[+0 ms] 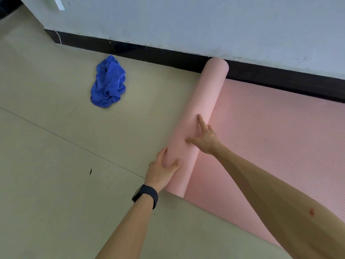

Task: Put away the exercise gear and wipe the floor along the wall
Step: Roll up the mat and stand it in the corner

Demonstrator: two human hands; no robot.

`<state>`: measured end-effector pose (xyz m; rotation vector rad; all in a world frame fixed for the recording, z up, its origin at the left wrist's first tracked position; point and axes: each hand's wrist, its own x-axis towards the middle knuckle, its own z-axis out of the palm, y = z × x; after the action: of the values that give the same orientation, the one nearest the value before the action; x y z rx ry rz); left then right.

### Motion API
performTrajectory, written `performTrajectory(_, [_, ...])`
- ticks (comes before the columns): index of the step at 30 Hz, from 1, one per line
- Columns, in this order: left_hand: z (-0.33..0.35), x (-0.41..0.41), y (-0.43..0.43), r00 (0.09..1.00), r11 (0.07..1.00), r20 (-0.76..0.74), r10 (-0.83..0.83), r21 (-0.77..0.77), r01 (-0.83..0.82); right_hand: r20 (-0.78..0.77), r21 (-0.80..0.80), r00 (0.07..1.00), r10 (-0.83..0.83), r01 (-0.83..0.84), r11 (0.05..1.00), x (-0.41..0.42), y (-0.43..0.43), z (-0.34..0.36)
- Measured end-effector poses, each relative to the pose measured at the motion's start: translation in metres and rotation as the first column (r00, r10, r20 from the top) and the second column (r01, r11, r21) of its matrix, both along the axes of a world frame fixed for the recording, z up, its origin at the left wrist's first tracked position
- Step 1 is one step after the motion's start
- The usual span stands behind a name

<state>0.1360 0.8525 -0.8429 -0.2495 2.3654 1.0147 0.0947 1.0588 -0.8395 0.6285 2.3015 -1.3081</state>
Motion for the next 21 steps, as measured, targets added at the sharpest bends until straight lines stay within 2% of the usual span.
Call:
performTrajectory(3, [0.002,0.016,0.018,0.993,0.991,-0.040,-0.111,-0.084,0.107,-0.003,0.186,0.999,-0.039,0.039,0.982,0.027,0.012,-0.005])
performTrajectory(5, [0.001,0.029,0.030,0.974,0.973,-0.107,-0.199,-0.136,0.184,-0.064,0.296,0.998,-0.017,0.035,0.955,0.044,0.021,-0.004])
performTrajectory(8, [0.000,0.046,0.046,0.923,0.920,-0.176,-0.343,-0.263,0.291,-0.221,0.434,0.956,0.191,-0.079,0.897,0.064,0.033,0.000])
performTrajectory(11, [0.007,0.061,0.059,0.835,0.785,-0.181,-0.519,-0.486,0.383,-0.147,0.582,0.893,0.424,-0.269,0.768,0.071,0.050,-0.004])
performTrajectory(13, [0.013,0.065,0.063,0.752,0.688,-0.197,-0.629,-0.590,0.421,-0.071,0.637,0.864,0.498,-0.345,0.690,0.080,0.064,-0.012])
performTrajectory(14, [0.017,0.063,0.063,0.733,0.680,-0.214,-0.646,-0.598,0.424,-0.043,0.651,0.857,0.513,-0.366,0.665,0.087,0.071,-0.015])
performTrajectory(15, [0.019,0.058,0.063,0.746,0.710,-0.237,-0.622,-0.573,0.409,-0.021,0.657,0.854,0.519,-0.380,0.652,0.096,0.077,-0.018])
performTrajectory(18, [0.016,0.034,0.071,0.848,0.826,-0.250,-0.468,-0.466,0.318,0.030,0.643,0.851,0.524,-0.418,0.642,0.115,0.091,-0.024])
performTrajectory(21, [0.007,0.018,0.085,0.932,0.908,0.002,-0.362,-0.225,0.353,0.050,0.618,0.846,0.531,-0.444,0.649,0.116,0.102,-0.017])
